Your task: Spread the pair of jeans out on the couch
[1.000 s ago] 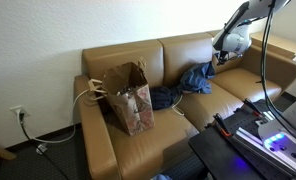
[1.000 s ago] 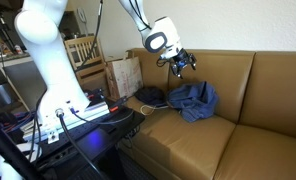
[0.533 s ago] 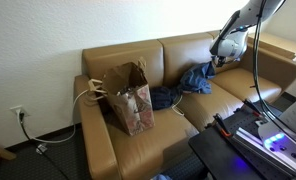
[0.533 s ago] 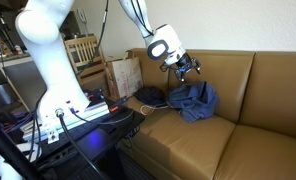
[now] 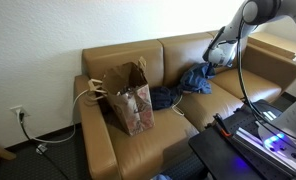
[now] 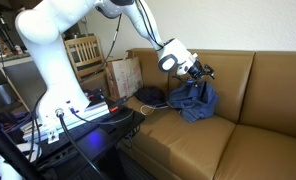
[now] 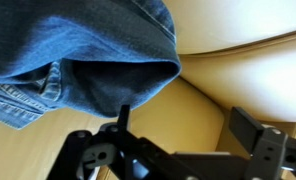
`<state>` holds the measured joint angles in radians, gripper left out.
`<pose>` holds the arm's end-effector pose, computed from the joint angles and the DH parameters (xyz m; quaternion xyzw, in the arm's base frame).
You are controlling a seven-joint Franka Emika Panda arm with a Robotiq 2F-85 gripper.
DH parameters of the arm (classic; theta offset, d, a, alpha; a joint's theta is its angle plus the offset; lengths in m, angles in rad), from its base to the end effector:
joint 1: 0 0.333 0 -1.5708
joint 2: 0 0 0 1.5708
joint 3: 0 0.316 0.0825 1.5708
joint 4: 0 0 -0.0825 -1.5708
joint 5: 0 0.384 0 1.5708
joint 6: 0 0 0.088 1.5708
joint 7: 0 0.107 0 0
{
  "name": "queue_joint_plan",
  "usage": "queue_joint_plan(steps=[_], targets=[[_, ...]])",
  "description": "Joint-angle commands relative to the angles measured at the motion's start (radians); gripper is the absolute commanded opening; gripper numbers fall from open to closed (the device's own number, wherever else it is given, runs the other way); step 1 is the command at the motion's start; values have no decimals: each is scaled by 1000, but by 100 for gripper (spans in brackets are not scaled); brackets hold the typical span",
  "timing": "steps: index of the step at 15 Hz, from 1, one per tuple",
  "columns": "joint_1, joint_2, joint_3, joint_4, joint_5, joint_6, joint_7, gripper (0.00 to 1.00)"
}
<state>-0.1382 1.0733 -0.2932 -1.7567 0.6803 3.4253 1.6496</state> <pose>0.5626 -0.3137 0.0636 -0.2657 0.9012 -0.3199 0.1223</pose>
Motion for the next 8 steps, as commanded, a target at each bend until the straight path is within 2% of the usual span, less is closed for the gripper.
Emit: queue_joint_plan(steps=[1, 4, 5, 6, 7, 8], targets=[[1, 24, -4, 38, 50, 1, -27, 100], [36, 73, -55, 83, 37, -5, 39, 100], [-56, 19, 61, 78, -15, 13, -50, 100], [-142, -12, 156, 74, -151, 39, -45, 100], [-160, 5, 172, 89, -194, 37, -47, 100], [-238, -2, 256, 98, -289, 31, -42, 100]])
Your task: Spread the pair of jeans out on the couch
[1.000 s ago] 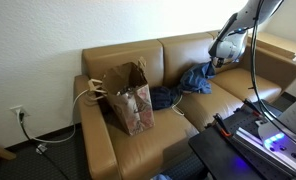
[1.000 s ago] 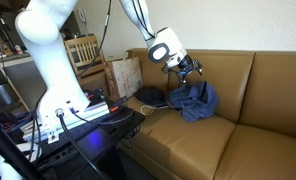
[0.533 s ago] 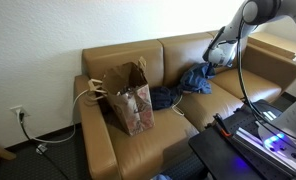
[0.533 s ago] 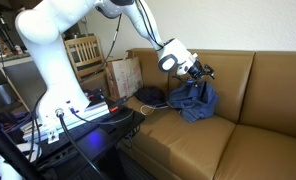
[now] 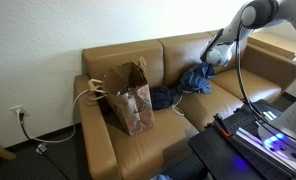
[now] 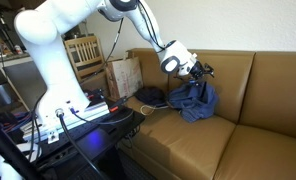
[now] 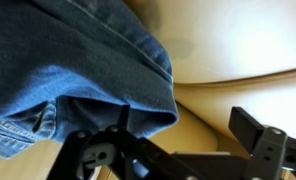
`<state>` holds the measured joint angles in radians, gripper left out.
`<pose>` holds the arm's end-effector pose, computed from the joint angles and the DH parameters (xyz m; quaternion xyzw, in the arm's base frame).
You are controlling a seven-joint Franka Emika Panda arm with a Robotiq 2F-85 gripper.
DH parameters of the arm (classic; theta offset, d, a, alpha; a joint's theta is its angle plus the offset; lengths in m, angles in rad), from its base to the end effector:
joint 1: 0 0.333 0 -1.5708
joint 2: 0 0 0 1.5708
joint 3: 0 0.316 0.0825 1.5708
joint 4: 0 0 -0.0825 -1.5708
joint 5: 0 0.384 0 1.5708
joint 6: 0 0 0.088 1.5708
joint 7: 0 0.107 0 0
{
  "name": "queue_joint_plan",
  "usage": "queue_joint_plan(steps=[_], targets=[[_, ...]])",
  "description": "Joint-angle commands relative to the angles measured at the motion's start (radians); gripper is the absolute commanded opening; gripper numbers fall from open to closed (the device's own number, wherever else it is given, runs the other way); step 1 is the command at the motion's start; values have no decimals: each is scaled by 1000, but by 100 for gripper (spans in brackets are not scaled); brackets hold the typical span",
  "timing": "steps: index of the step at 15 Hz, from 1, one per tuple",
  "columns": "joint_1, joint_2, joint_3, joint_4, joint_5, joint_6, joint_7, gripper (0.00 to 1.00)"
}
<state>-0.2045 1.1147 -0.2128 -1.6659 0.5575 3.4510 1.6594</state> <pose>0.5911 -0.3042 0.0556 -0.3016 0.8854 -0.3174 0.1563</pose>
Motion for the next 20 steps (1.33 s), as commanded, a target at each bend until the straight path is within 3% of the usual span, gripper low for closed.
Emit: queue_joint_plan(steps=[1, 4, 9, 10, 12, 17, 20], targets=[[-235, -43, 236, 19, -236, -20, -47, 100], [-308, -19, 290, 44, -250, -74, -112, 100], [-223, -8, 122, 61, -146, -258, -163, 100], [-257, -17, 173, 44, -145, -207, -179, 100], [-235, -10, 134, 51, -130, -236, -177, 100], [-316, 33, 249, 115, -122, -218, -213, 100], [-323, 64, 260, 158, -121, -220, -240, 100]])
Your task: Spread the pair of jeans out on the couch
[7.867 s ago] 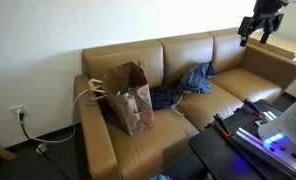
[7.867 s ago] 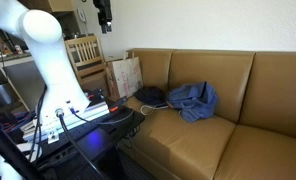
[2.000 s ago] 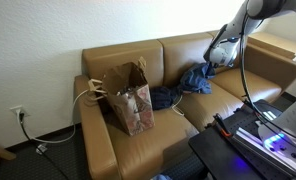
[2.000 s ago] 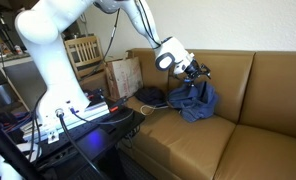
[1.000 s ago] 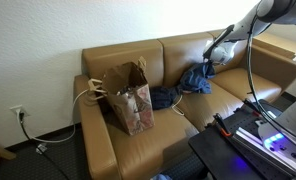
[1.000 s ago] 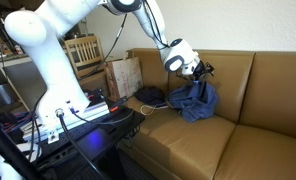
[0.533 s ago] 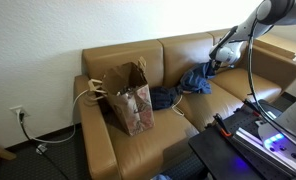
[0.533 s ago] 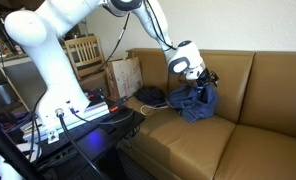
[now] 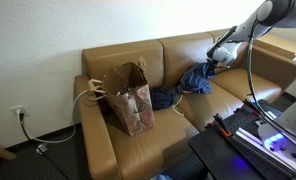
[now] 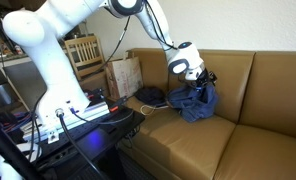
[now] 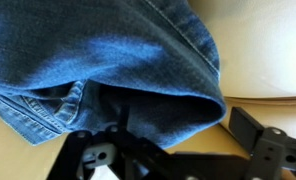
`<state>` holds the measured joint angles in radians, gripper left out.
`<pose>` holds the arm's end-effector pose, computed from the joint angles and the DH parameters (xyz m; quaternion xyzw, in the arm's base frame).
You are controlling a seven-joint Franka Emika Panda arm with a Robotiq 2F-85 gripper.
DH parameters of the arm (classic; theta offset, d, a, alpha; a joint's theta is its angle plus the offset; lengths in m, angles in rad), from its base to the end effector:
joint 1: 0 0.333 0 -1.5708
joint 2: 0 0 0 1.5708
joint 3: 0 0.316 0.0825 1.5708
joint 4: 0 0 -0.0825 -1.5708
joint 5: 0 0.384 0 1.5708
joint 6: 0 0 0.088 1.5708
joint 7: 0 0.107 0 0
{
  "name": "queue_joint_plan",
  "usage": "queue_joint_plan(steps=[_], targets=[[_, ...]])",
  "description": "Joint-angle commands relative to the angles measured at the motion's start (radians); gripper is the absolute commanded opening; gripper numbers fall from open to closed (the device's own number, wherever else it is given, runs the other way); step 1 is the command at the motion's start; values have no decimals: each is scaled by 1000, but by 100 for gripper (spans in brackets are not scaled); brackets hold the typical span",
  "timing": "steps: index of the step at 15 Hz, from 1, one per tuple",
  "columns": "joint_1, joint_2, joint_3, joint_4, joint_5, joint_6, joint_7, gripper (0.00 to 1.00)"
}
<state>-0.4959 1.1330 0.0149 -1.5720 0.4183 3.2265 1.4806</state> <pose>0.5839 -0.3510 0.0262 -0.3505 0.9013 -0.2004 0.1568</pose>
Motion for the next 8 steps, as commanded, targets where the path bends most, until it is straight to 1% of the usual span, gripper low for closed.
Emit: queue_joint_plan(steps=[1, 2, 3, 5, 6, 7, 8], targets=[[-34, 58, 31, 79, 19, -9, -68, 75], [-29, 70, 23, 92, 23, -11, -70, 74], [-26, 81, 18, 102, 27, -13, -72, 66], [-43, 103, 38, 123, 24, -13, -87, 52], [-42, 113, 36, 132, 27, -12, -86, 46], [-42, 121, 35, 142, 31, -13, -86, 38], [-48, 129, 41, 152, 32, -13, -87, 32]])
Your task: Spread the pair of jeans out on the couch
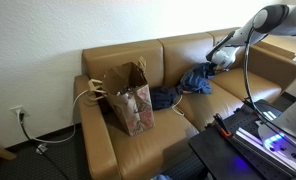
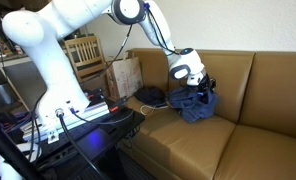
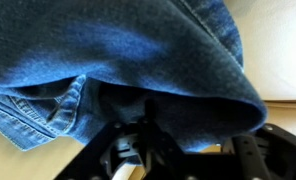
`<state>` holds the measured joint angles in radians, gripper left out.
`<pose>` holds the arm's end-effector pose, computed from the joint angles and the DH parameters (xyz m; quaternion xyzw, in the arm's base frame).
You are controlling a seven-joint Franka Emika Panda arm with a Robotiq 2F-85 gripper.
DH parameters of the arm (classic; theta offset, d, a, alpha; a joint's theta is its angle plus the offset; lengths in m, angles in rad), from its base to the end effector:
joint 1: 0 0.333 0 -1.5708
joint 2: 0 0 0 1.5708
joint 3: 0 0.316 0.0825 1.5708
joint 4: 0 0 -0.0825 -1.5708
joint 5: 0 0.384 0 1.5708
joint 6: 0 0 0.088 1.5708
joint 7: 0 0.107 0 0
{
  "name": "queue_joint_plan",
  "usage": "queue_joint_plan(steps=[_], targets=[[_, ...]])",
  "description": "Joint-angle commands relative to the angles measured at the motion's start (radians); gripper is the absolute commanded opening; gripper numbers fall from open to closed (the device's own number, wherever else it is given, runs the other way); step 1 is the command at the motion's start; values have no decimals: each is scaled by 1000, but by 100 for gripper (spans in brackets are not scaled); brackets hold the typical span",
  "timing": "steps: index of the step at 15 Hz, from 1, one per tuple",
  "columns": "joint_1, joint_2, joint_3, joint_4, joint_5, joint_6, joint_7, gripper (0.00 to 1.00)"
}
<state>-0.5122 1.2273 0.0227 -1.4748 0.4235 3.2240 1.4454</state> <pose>0.5842 -0.3597 -0.0039 -0.3564 0.8990 -0.2014 0.1556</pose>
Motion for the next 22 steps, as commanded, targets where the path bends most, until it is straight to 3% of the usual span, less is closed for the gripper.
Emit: queue_joint_plan(steps=[1, 3, 5, 8, 12, 20, 21, 22], targets=[[-35, 42, 36, 64, 29, -10, -52, 24], [-28, 56, 20, 81, 44, -17, -38, 11], [37, 71, -80, 94, 108, -17, 31, 1], [95, 62, -221, 103, 215, 17, 133, 0], [111, -23, -340, 110, 293, 72, 184, 1], [128, -255, -427, 144, 369, 265, 217, 1], [173, -255, -513, 192, 414, 229, 248, 1], [178, -296, -504, 187, 397, 235, 246, 1]])
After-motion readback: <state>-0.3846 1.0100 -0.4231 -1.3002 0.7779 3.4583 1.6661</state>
